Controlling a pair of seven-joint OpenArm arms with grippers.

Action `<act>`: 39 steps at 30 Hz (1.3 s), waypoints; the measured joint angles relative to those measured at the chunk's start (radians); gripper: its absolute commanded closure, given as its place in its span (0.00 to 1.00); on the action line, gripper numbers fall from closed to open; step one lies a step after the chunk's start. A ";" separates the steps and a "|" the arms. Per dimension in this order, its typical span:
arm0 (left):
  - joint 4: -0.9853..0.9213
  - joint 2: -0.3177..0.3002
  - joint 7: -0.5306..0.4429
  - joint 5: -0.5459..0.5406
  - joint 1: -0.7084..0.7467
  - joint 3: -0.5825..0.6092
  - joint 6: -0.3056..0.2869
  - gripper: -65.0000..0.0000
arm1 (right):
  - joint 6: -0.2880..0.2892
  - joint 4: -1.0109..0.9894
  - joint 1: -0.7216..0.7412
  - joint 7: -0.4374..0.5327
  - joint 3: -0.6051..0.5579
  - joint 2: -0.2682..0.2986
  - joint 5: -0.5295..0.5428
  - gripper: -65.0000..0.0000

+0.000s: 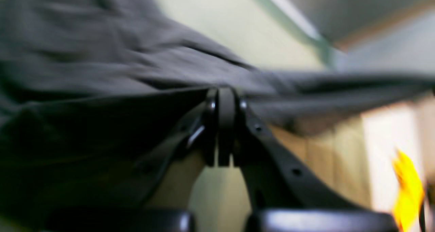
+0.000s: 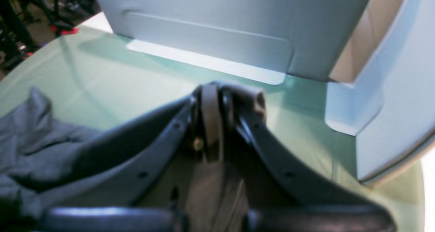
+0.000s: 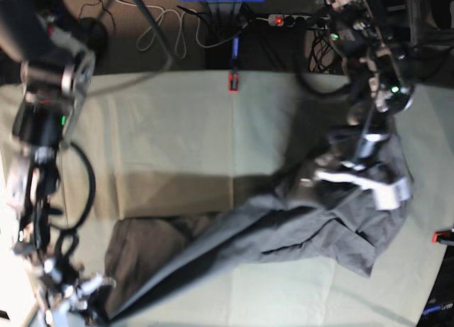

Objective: Layout the t-shirt on the table in an organized manner, then fold the t-shirt properly
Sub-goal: 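Pull the shirt body with the left gripper toward the right gripper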

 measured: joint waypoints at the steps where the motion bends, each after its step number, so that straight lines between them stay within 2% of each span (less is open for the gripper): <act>1: 0.000 0.005 0.002 -0.006 0.000 0.032 0.000 1.00 | 0.000 -0.037 0.036 0.005 -0.006 0.005 0.001 1.00; 6: -0.012 0.008 0.002 -0.005 0.020 0.219 0.000 1.00 | 0.001 -0.190 0.175 0.021 -0.004 0.044 -0.003 1.00; 9: -0.043 0.008 0.006 0.002 0.021 0.299 0.000 0.99 | -0.001 -0.207 0.178 0.089 -0.002 0.061 0.006 1.00; 11: -0.082 0.008 -0.002 0.022 0.016 0.354 -0.001 0.98 | 0.000 -0.229 0.169 0.088 -0.004 0.075 0.000 1.00; 13: -0.155 0.002 0.012 0.032 -0.012 0.413 0.003 0.91 | 0.000 -0.239 0.129 0.102 -0.004 0.085 0.002 1.00; 15: -0.223 -0.010 0.000 0.030 -0.042 0.478 0.000 0.77 | 0.001 -0.242 0.069 0.101 -0.005 0.099 0.004 0.93; 18: -0.336 -0.057 0.008 0.029 -0.117 0.623 0.005 0.55 | 0.000 -0.254 -0.022 0.090 0.002 0.121 -0.005 0.75; 21: -0.375 -0.079 -0.007 0.027 -0.165 0.746 0.004 0.44 | -0.002 -0.245 -0.104 0.100 0.003 0.128 0.001 0.60; 23: -0.375 -0.090 -0.012 0.012 -0.177 0.777 -0.005 0.41 | -0.002 -0.244 -0.147 0.100 0.001 0.124 -0.002 0.54; 25: -0.359 -0.116 -0.008 0.023 -0.174 0.772 0.003 0.41 | 0.001 -0.241 -0.193 0.097 -0.001 0.128 0.005 0.52; 27: -0.320 -0.167 -0.005 0.024 -0.162 0.745 0.006 0.40 | -0.001 -0.198 -0.258 0.099 0.000 0.134 0.004 0.52; 30: -0.240 -0.232 -0.009 0.023 -0.104 0.636 0.008 0.40 | -0.007 -0.099 -0.367 0.098 0.008 0.114 0.004 0.52; 34: -0.198 -0.275 -0.004 0.014 -0.031 0.410 -0.006 0.40 | -0.006 0.029 -0.491 0.094 0.002 0.003 0.006 0.52; 39: -0.257 -0.285 -0.009 0.025 -0.025 0.058 -0.001 0.40 | -0.006 0.079 -0.612 0.086 0.003 -0.146 -0.005 0.52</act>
